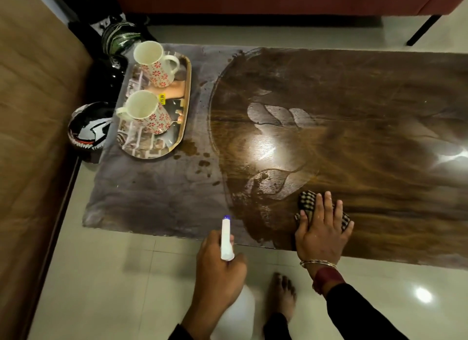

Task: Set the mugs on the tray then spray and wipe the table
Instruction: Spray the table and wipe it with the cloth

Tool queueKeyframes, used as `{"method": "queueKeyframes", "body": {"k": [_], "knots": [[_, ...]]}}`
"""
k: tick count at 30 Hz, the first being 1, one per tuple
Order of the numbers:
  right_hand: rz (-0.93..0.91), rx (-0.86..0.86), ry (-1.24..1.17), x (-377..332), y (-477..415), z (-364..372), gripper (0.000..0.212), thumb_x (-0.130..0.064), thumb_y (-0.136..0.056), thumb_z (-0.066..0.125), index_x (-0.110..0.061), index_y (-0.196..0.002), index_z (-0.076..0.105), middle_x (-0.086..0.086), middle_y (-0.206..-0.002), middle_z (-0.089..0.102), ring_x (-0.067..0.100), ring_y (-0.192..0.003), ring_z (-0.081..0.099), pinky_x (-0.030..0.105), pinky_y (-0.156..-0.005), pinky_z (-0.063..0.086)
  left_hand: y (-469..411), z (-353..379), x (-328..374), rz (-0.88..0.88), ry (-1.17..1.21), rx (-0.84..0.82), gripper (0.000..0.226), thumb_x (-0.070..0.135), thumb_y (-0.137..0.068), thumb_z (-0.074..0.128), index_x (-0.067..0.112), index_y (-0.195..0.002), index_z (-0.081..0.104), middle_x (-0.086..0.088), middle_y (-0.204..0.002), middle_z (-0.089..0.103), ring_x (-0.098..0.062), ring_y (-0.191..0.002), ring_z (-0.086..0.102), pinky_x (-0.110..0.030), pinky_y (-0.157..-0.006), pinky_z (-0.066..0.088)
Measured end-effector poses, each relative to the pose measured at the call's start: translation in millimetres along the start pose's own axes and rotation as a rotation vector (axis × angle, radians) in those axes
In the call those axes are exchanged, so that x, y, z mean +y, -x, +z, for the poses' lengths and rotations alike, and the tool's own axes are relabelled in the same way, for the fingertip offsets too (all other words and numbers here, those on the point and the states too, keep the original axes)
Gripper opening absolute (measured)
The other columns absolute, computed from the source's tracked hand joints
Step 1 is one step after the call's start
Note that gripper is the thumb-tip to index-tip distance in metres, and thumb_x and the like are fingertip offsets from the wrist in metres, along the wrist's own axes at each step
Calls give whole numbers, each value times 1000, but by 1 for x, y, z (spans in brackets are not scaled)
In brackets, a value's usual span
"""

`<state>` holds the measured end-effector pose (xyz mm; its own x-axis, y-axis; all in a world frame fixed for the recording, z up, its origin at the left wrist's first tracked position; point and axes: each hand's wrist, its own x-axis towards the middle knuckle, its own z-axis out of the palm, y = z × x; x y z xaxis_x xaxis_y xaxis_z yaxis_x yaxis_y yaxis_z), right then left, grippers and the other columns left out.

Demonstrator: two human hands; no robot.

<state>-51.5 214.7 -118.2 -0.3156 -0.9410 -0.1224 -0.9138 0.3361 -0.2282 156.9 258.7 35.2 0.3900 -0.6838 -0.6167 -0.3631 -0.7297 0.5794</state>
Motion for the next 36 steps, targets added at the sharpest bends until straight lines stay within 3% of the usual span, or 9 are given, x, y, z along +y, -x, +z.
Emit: {"method": "queueKeyframes", "body": {"k": [3,6,9,13,18,22,28,32,36], "knots": [[4,14,-6,1,-1,1,64,-49,-99,32,-18,-155,38,1,-166,29,30,-155,19,69,-118,17,-11,-33,-10,-47,-21,87,30,10,-84,71,32,-81,51,-1,-88,62,-18,-80,61,-44,-77,60],[-14,17,-12,-2,-1,2,65,-50,-99,31,-16,-155,38,2,-167,28,30,-155,18,70,-118,16,-22,-59,-22,-80,1,83,25,6,-88,66,27,-93,54,-4,-90,65,-16,-74,60,-25,-58,49],[-74,21,-6,-16,1,5,65,-49,-99,32,-17,-155,38,2,-167,28,29,-155,18,69,-118,17,-26,-71,-31,-68,-16,11,29,5,-89,65,27,-103,52,-1,-97,64,-13,-75,59,-16,-58,44],[-58,43,-34,-55,10,14,64,-46,-99,35,-15,-155,39,3,-166,30,29,-155,20,68,-118,17,-30,-73,-38,-71,-18,23,19,3,-82,68,19,-92,62,-5,-90,66,-20,-77,62,-25,-63,49],[-64,4,-57,-133,38,33,64,-42,-96,40,-16,-155,39,2,-167,27,29,-155,18,67,-119,13,-31,-82,-39,-75,28,54,30,5,-87,70,29,-88,53,-7,-92,64,-24,-83,64,-37,-75,60],[-106,-34,-98,-192,54,44,65,-39,-97,39,-16,-157,35,2,-169,22,30,-156,14,68,-119,12,-38,-99,-39,-95,40,56,22,5,-77,68,20,-92,61,-9,-86,66,-32,-79,64,-45,-69,57],[-348,-126,-96,-259,74,64,66,-37,-93,38,-12,-154,42,8,-166,29,34,-153,26,70,-117,19,-46,-119,-44,52,-9,17,31,1,-80,69,28,-91,62,0,-84,66,-17,-73,60,-28,-68,49],[-416,-190,-23,-277,83,75,60,-35,-94,36,-15,-149,48,7,-161,40,32,-147,39,67,-113,25,-52,-124,-44,83,-34,57,34,3,-82,74,32,-88,58,-2,-86,67,-17,-78,65,-25,-72,57],[-472,-179,-37,-278,85,74,60,-36,-92,34,-14,-147,46,7,-157,46,31,-144,45,63,-111,25,-64,-125,-35,21,-37,100,12,6,-83,68,15,-90,65,-4,-76,68,-23,-68,72,-47,-71,65]]}}
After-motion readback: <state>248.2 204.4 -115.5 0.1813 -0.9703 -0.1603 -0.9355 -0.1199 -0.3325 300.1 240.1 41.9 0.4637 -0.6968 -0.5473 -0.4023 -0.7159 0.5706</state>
